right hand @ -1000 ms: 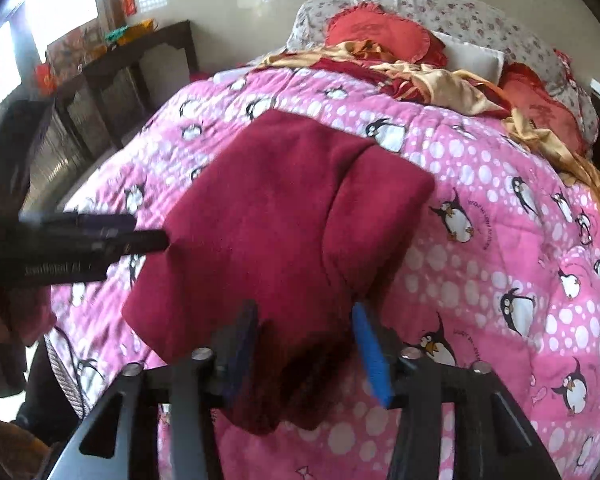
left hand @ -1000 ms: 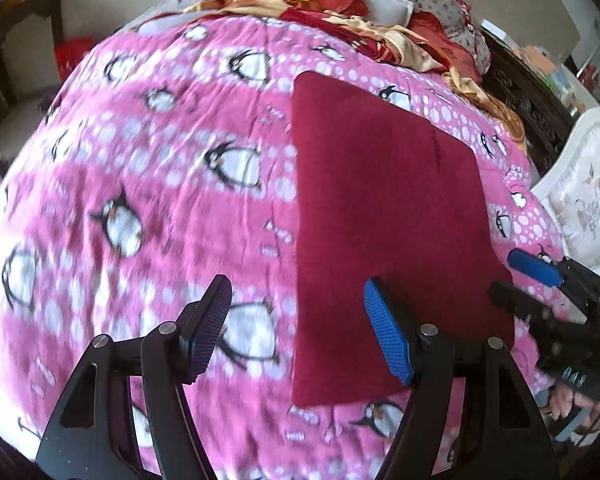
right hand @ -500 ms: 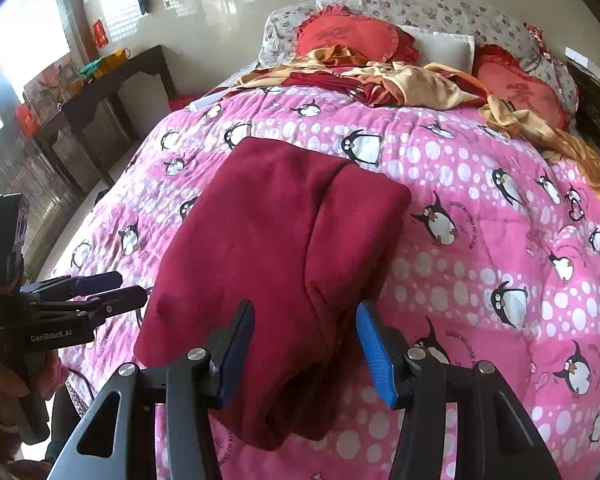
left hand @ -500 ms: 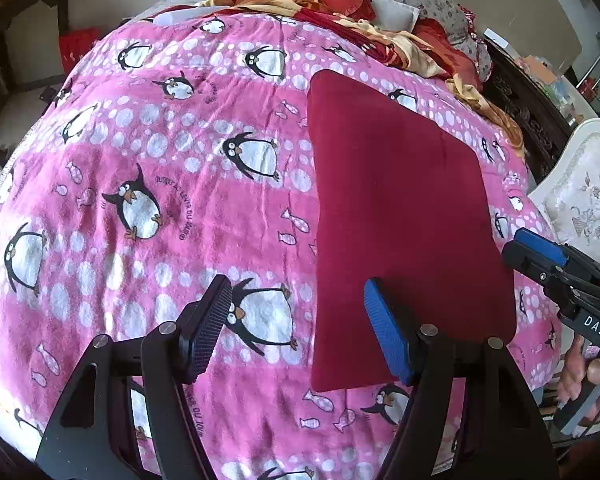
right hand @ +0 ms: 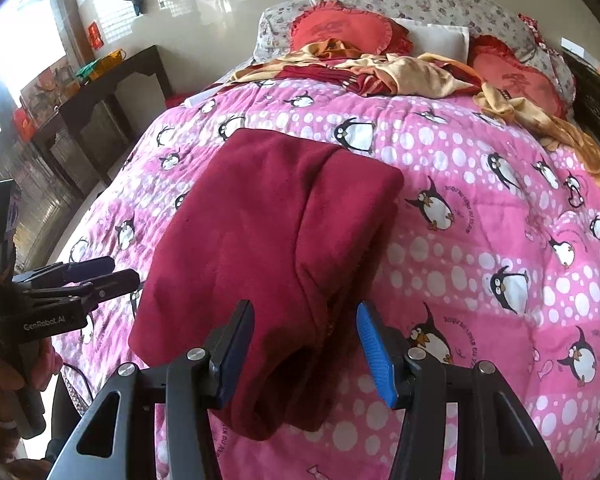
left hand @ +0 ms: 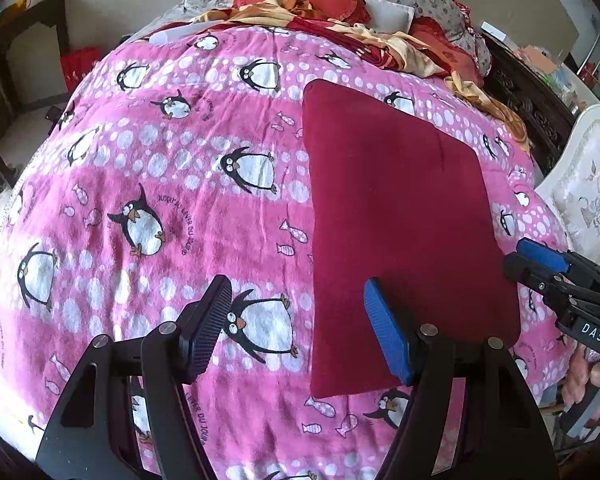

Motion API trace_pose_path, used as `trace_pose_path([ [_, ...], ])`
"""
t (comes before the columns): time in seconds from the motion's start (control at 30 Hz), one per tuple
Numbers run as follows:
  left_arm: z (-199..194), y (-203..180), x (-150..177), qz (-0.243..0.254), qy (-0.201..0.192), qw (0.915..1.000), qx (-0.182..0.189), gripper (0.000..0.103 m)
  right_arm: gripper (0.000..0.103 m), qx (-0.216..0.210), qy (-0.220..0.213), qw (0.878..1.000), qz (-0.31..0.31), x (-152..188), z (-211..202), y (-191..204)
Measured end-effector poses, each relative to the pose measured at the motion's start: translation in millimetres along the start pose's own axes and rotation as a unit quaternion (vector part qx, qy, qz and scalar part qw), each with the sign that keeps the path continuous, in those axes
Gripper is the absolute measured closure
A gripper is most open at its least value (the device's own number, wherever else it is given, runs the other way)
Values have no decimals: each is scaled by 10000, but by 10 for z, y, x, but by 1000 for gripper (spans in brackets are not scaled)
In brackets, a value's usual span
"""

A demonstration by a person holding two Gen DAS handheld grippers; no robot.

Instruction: Fold small clothes

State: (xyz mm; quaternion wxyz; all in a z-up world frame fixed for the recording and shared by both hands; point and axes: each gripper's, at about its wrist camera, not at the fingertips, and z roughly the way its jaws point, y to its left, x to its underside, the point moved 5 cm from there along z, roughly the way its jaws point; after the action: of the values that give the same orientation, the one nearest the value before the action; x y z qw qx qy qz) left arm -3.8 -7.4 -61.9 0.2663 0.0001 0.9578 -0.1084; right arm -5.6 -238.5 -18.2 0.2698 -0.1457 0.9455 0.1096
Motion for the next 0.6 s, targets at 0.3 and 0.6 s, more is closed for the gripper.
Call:
trace_pose_path([
  [0.3,-43,-98,-44,262,-126,9993,-241,34,51,-39,-101,9997,204,30,13,-97],
  [0.6,-87,-195,-51,450,-213,9980,-383,34,51,-203,-166,9993,273,22,17,-82],
])
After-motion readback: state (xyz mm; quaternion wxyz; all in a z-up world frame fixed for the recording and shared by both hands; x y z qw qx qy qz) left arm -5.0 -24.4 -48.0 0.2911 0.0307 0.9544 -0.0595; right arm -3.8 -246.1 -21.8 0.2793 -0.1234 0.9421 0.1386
